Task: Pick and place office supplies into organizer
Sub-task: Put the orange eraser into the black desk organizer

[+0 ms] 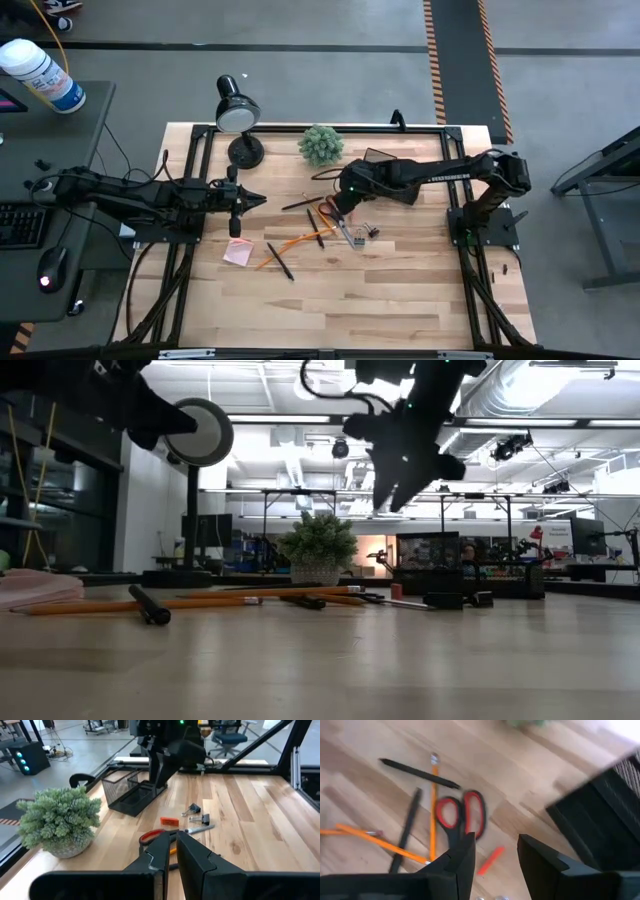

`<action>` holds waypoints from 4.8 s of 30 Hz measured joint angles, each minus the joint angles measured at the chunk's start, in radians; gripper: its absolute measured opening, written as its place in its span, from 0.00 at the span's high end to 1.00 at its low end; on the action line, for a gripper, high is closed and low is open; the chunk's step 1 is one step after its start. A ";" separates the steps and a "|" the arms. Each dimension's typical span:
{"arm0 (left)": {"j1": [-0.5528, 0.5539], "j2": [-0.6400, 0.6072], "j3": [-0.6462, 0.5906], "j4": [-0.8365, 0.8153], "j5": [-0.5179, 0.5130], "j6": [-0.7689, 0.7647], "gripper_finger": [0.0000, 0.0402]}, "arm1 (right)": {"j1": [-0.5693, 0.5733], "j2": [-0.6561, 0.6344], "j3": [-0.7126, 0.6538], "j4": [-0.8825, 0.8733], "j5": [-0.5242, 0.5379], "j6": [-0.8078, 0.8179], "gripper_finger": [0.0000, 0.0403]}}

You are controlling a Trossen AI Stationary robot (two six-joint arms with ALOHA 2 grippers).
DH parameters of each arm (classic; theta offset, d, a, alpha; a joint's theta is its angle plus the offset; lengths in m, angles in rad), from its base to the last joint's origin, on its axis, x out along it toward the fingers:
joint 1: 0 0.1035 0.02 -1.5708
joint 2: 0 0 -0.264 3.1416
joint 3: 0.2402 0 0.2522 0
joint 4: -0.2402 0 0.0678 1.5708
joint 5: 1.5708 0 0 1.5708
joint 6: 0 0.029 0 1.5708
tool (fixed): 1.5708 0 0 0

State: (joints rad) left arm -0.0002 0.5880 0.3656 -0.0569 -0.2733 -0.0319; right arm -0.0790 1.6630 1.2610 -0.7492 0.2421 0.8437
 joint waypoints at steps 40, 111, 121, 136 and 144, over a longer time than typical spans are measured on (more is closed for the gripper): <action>0.000 0.000 0.000 0.003 -0.002 0.008 0.94 | -0.006 0.279 0.000 0.034 -0.121 0.125 0.66; 0.000 0.000 0.000 -0.006 -0.001 0.000 0.94 | -0.143 0.272 0.215 -0.420 0.236 -0.507 0.60; 0.000 0.000 0.000 -0.006 -0.001 0.000 0.94 | -0.143 0.272 0.215 -0.420 0.219 -0.512 0.48; 0.000 0.000 0.000 -0.005 -0.001 0.000 0.94 | -0.143 0.272 0.215 -0.407 0.141 -0.557 0.36; 0.000 0.000 0.000 -0.005 -0.001 0.000 0.94 | -0.144 0.272 0.215 -0.409 0.145 -0.569 0.36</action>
State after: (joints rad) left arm -0.0005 0.5880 0.3656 -0.0624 -0.2741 -0.0319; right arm -0.2225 1.9350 1.4761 -1.1578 0.3871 0.2750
